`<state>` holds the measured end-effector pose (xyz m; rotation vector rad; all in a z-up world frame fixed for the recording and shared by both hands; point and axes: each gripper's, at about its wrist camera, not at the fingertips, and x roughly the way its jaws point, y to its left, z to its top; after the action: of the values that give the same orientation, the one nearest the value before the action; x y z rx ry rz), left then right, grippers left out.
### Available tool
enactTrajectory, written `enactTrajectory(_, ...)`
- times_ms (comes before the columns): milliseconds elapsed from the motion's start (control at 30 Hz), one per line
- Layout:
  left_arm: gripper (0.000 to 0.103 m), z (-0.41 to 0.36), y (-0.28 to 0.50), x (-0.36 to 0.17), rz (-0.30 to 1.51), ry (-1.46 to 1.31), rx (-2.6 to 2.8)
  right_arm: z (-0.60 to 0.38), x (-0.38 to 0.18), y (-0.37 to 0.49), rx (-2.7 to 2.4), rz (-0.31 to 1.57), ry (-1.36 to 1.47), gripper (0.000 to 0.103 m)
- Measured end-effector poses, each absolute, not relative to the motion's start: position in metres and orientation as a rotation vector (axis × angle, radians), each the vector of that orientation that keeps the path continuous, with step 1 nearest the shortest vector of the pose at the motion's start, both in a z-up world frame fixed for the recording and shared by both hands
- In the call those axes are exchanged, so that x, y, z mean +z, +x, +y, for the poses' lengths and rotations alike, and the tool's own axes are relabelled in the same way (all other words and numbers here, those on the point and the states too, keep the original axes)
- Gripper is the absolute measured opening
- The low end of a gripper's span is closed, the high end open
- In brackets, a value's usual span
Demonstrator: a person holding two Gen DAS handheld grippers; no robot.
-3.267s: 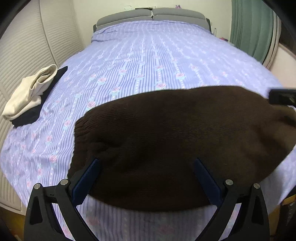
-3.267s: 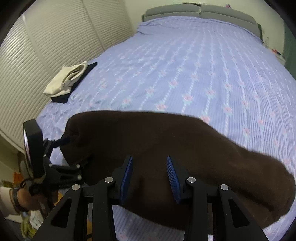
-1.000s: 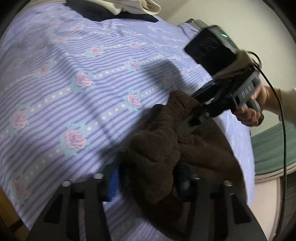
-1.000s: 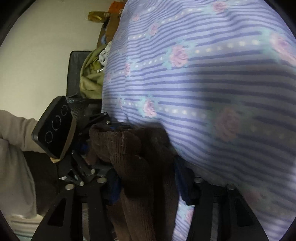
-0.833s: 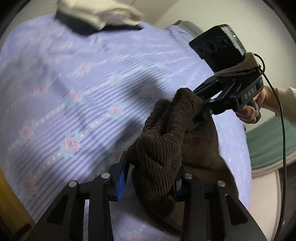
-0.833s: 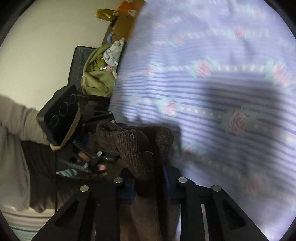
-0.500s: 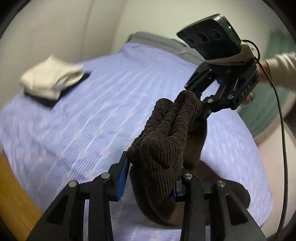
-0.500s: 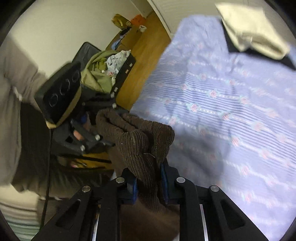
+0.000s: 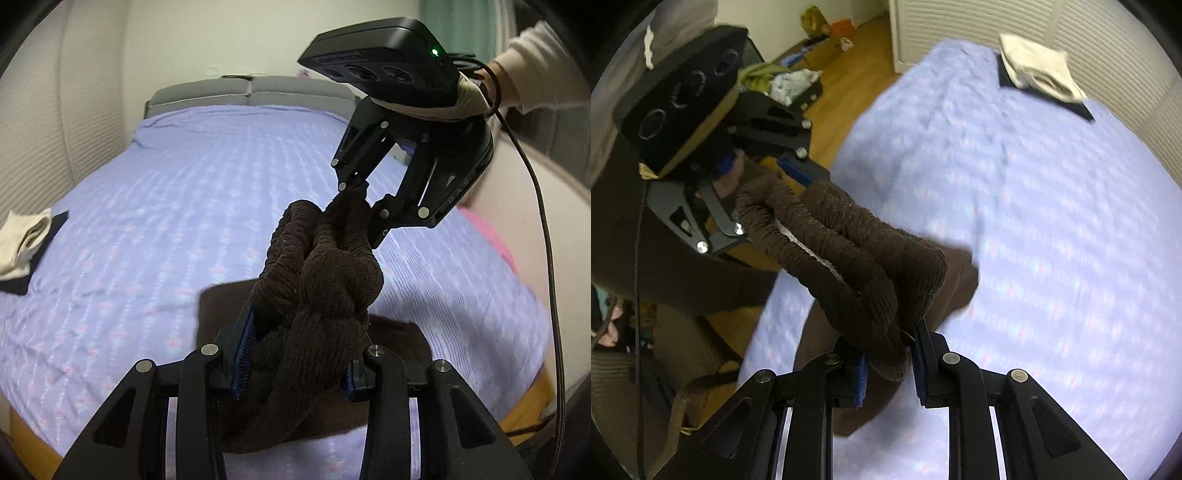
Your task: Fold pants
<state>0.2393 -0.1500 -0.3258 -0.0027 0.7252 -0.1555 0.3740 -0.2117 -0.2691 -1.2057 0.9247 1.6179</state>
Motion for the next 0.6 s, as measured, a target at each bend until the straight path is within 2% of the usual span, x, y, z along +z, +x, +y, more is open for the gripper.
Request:
enactTrajectory(267, 0.039, -0.219, 0.242, -0.384, 0.806, 0.106, -0.222, -0.292, -0.336, 0.365, 1.479, 0.879, -1.144, 0.022)
enactTrajectory(400, 0.044, -0.245, 0.237, -0.407, 0.809, 0.203, -0.259, -0.304, -0.361, 0.358, 1.401, 0.853, -1.094, 0.023)
enactTrajectory(500, 0.046, -0.266, 0.23, -0.415, 0.803, 0.278, -0.29, -0.321, -0.38, 0.353, 1.318, 0.832, -1.099, 0.026)
enactTrajectory(567, 0.046, -0.274, 0.231, -0.419, 0.806, 0.312, -0.302, -0.333, -0.393, 0.352, 1.251, 0.85, -1.077, 0.034)
enactTrajectory(600, 0.047, -0.275, 0.232, -0.42, 0.808, 0.32, -0.308, -0.337, -0.395, 0.352, 1.228, 0.855, -1.062, 0.034)
